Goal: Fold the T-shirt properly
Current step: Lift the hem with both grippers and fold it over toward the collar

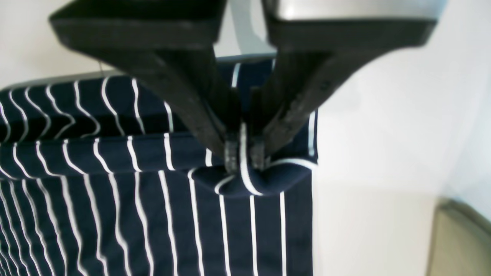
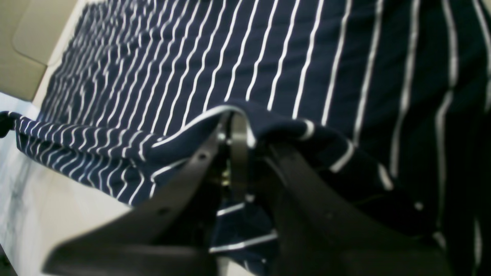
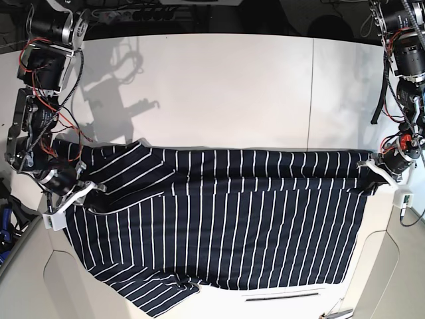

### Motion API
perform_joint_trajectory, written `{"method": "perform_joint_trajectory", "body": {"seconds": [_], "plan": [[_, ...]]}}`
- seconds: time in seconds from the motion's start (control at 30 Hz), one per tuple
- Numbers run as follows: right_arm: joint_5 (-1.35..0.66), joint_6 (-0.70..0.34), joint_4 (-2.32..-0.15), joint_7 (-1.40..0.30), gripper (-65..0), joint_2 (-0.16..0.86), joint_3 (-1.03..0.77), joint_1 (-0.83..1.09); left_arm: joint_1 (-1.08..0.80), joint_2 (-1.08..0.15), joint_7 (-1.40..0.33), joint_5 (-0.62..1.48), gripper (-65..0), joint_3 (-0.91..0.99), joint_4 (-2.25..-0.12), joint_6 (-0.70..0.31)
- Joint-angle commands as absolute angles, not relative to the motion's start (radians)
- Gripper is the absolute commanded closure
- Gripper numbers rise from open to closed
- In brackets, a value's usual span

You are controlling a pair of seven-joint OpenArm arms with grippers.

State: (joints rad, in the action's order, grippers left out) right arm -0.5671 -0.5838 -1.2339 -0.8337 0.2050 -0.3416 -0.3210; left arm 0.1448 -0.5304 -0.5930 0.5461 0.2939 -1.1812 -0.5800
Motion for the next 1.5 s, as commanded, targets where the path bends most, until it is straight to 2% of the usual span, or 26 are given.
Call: {"method": "perform_joint_trajectory", "body": {"seconds": [0.0, 0.23, 0.27, 0.37, 0.43, 0.7, 0.97, 1.03, 1.2, 1.47], "plan": [[-0.582, -0.591, -1.242, -0.808, 0.0, 0.218, -0.337, -0.338, 0.164, -0.546, -0.567, 0.556, 0.0, 0.3, -1.18, -0.58], [-0.514, -0.58, -1.234, -0.783, 0.0, 0.218, -0.335, -0.318, 0.163, -0.515, -0.55, 0.557, -22.5, 0.3, -1.134, -0.58], [-0.507, -0.58, -1.234, -0.789, -4.5, 0.218, -0.335, -0.318, 0.163, -0.515, -0.55, 0.557, -24.6, 0.3, -1.134, -0.58], [-0.505, -0.579, -1.234, -0.832, -27.3, 0.218, -0.336, -0.318, 0.163, -0.516, -0.56, 0.558, -26.3, 0.302, -1.134, -0.58], [-0.505, -0.579, -1.234, -0.875, -34.7, 0.218, -0.336, -0.318, 0.164, -0.516, -0.588, 0.563, -26.3, 0.302, -1.134, -0.577], [-0.613, -0.579, -1.234, -1.011, -35.1, 0.219, -0.41, -0.313, 0.163, -0.515, -0.655, 0.615, -32.7, 0.364, -1.134, -0.55], [-0.677, -0.581, -1.235, -1.011, -35.1, 0.219, -0.545, -0.269, 0.163, -0.516, -0.688, 0.673, -33.2, 0.5, -1.134, -0.615], [-0.677, -0.587, -1.235, -1.022, -35.1, 0.219, -0.581, -0.268, 0.163, -0.516, -0.714, 0.701, -33.3, 0.505, -1.134, -0.614], [-0.685, -0.588, -1.235, -1.032, -35.1, 0.239, -0.659, -0.257, 0.149, -0.516, -0.738, 0.735, -40.6, 0.505, -1.134, -0.614], [-0.699, -0.587, -1.235, -0.99, -35.1, 0.302, -0.7, -0.183, 0.129, -0.515, -0.738, 0.74, -40.7, 0.505, -1.134, -0.615]]}}
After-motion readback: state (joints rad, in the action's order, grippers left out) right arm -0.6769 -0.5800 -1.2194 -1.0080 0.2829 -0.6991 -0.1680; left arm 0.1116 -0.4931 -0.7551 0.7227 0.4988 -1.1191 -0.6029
